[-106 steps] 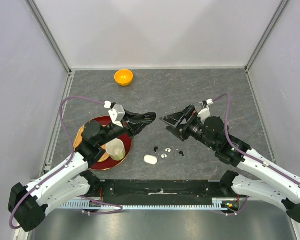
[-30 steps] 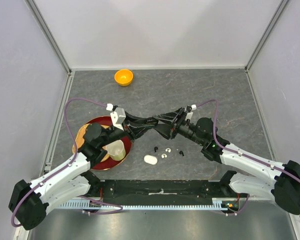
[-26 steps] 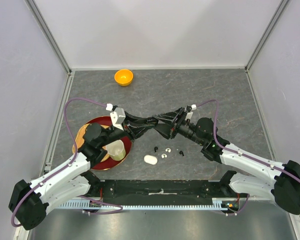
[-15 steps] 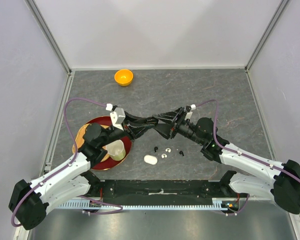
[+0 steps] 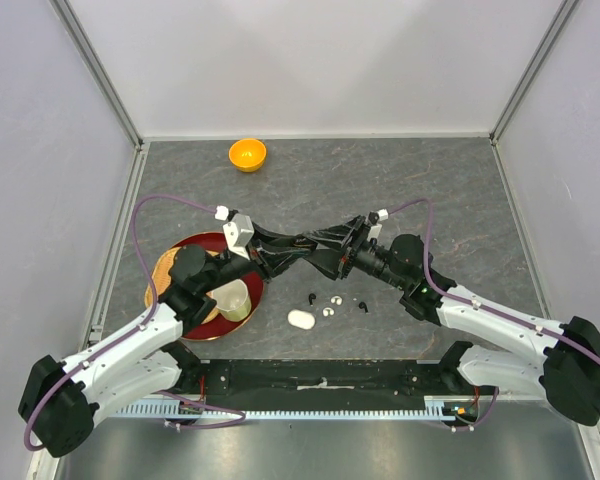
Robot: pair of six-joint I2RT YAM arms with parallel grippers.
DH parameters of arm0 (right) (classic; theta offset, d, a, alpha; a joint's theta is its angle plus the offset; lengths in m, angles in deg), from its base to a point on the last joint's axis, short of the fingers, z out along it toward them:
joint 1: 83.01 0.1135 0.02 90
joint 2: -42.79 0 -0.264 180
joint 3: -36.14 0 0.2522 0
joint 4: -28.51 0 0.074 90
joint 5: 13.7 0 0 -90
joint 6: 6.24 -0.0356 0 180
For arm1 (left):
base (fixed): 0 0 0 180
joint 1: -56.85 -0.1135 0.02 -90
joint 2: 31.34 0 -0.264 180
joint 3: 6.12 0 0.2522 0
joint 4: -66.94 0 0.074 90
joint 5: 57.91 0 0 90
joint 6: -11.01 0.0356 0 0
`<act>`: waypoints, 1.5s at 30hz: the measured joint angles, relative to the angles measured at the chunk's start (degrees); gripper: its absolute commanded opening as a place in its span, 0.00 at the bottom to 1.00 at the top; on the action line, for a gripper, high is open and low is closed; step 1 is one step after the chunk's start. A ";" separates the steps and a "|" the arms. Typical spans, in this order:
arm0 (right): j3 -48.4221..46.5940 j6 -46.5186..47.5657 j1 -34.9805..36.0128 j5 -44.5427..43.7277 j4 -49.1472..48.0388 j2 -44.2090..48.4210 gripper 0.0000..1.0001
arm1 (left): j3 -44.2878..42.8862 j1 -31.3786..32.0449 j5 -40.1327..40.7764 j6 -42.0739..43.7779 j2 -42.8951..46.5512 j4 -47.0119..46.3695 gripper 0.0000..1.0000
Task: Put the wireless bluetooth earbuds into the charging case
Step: Open the charging case.
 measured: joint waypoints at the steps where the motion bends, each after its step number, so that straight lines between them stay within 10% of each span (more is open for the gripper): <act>1: 0.00 0.00 0.02 0.15 -0.02 0.00 0.53 | 0.00 0.00 0.02 0.00 -0.09 0.09 0.02; 8: 0.00 -0.04 0.02 0.22 -0.07 0.00 0.33 | 0.00 0.00 0.04 -0.17 -0.24 0.13 0.04; 20: 0.02 0.70 0.02 -0.04 0.17 0.46 0.21 | -0.20 0.00 0.57 -4.11 -0.24 1.84 0.49; 45: 0.02 1.46 -0.04 -0.48 0.57 1.84 0.23 | -0.22 0.39 0.50 -6.01 -1.81 -2.08 0.33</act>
